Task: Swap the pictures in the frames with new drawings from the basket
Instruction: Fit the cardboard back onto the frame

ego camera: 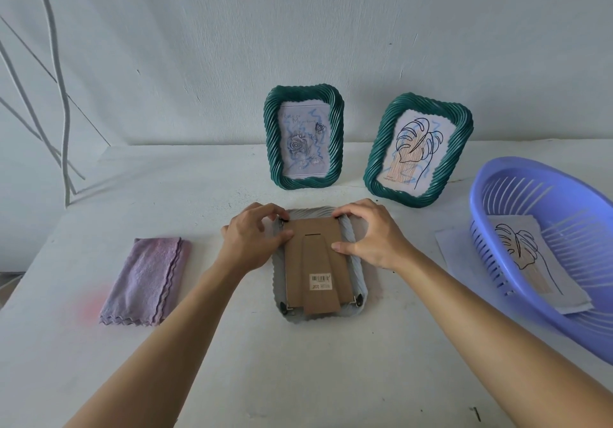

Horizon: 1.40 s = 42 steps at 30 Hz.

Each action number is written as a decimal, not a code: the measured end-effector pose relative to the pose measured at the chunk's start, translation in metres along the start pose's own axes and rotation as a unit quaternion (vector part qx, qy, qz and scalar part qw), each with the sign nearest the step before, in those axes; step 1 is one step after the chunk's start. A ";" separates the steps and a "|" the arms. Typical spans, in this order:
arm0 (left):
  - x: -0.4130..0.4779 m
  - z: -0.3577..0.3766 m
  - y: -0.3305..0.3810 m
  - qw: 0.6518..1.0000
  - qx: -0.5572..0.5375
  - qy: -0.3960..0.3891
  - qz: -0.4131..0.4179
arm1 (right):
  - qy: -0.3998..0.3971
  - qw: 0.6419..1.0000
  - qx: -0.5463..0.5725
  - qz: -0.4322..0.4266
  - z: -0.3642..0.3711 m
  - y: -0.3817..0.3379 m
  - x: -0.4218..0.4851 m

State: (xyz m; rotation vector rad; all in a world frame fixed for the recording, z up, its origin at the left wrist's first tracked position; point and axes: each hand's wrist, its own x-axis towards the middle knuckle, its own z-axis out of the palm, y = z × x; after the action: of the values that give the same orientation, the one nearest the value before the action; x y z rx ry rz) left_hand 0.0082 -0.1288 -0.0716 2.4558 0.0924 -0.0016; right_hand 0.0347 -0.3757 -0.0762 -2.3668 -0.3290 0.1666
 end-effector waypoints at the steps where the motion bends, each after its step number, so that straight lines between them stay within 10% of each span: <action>1: -0.002 0.001 0.001 1.000 0.002 0.007 -0.001 | -0.001 1.000 -0.001 -0.001 0.000 0.000 -0.001; 42: -0.162 0.039 0.016 0.977 -0.036 0.207 -0.040 | 0.168 0.980 0.083 -0.061 0.028 0.010 -0.138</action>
State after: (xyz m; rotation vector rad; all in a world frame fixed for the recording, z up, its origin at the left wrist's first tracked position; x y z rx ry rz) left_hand -0.1516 -0.1767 -0.0881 2.3430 0.3657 0.4719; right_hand -0.1019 -0.4033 -0.0993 -2.1539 -0.2829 -0.2542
